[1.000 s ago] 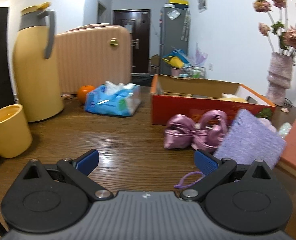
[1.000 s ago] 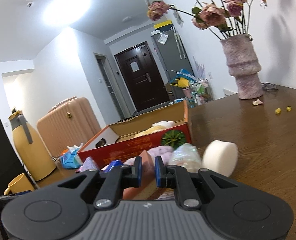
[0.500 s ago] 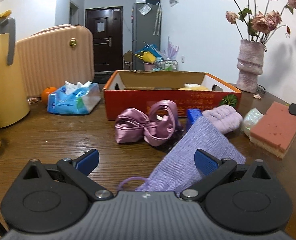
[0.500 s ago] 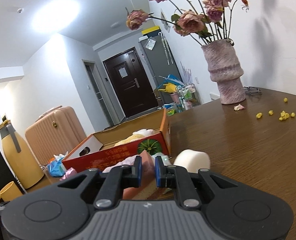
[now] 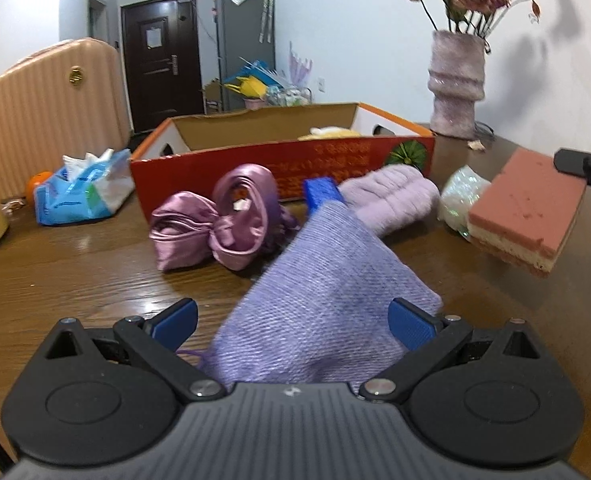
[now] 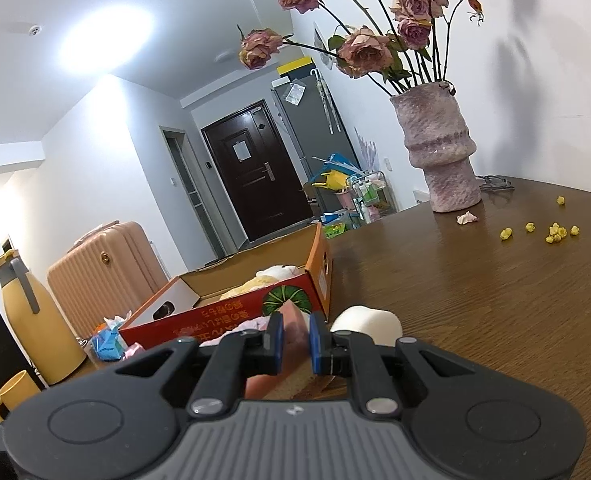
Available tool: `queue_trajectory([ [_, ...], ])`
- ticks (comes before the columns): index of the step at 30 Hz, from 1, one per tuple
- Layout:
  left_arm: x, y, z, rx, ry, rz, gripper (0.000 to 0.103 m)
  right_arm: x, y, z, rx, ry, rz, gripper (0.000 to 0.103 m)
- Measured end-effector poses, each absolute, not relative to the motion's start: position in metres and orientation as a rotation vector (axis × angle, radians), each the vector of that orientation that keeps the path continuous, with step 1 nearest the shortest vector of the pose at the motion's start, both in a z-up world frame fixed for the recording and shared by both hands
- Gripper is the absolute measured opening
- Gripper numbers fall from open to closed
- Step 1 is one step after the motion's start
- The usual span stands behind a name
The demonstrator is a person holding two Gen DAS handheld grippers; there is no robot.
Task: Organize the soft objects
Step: 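Grasp and lift the purple drawstring bag with the left tool while the right lifts the sponge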
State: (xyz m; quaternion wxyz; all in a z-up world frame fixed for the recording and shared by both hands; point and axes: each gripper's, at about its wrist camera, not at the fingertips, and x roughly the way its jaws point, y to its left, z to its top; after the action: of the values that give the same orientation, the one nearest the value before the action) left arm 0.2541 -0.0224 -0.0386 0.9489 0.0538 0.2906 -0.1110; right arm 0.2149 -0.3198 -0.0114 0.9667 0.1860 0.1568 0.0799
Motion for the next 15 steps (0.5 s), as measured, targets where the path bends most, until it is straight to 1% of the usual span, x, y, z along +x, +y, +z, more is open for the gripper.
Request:
queue_trajectory([
  [11,0.271,-0.032,-0.05,0.12,0.679,-0.274,0.103,0.215,-0.319,-0.013,0.376,0.322,0.169,0.013],
  [15,0.271,-0.032,-0.05,0.124,0.684,-0.276,0.103,0.215,-0.319,-0.013,0.374,0.323,0.17,0.013],
])
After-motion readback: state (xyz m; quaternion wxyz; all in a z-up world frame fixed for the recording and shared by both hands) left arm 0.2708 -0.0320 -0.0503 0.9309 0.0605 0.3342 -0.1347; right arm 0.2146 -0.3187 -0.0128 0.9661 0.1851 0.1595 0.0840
